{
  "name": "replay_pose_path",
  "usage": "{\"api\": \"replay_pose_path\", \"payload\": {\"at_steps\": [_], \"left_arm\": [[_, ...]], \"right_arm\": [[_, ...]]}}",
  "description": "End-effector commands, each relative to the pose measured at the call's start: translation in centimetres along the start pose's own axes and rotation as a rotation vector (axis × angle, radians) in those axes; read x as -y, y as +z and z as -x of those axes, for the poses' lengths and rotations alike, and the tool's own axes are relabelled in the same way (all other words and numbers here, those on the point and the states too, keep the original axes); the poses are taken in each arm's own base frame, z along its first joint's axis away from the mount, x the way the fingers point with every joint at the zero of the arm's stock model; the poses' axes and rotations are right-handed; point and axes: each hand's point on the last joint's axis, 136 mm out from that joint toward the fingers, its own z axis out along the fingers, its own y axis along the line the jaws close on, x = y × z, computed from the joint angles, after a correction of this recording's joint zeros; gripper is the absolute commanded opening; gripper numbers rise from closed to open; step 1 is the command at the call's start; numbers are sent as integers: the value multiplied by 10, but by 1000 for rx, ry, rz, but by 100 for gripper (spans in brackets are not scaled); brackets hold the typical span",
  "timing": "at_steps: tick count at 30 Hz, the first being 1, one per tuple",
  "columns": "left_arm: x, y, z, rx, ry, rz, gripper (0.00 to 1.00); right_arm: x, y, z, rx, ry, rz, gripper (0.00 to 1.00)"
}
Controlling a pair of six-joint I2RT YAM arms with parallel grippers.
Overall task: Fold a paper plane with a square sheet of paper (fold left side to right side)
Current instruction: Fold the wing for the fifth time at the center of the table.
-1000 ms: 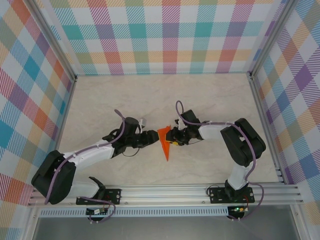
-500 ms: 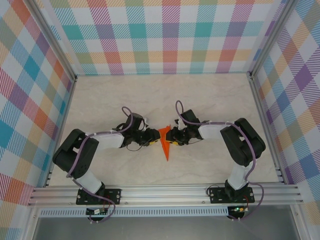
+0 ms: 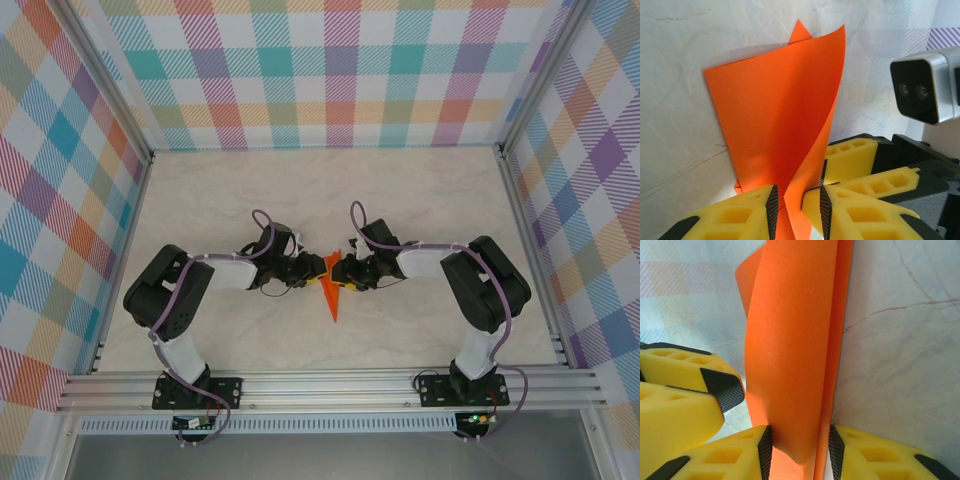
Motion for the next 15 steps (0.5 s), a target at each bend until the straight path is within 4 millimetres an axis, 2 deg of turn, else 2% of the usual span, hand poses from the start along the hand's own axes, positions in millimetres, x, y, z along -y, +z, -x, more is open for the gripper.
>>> {"api": "replay_pose_path", "payload": {"at_steps": [1, 15], "left_arm": [[3, 1, 9, 18, 4, -10, 30], [2, 10, 8, -6, -13, -36, 24]], "right_arm": [[9, 7, -7, -29, -1, -39, 38], [7, 8, -6, -33, -5, -37, 38]]}}
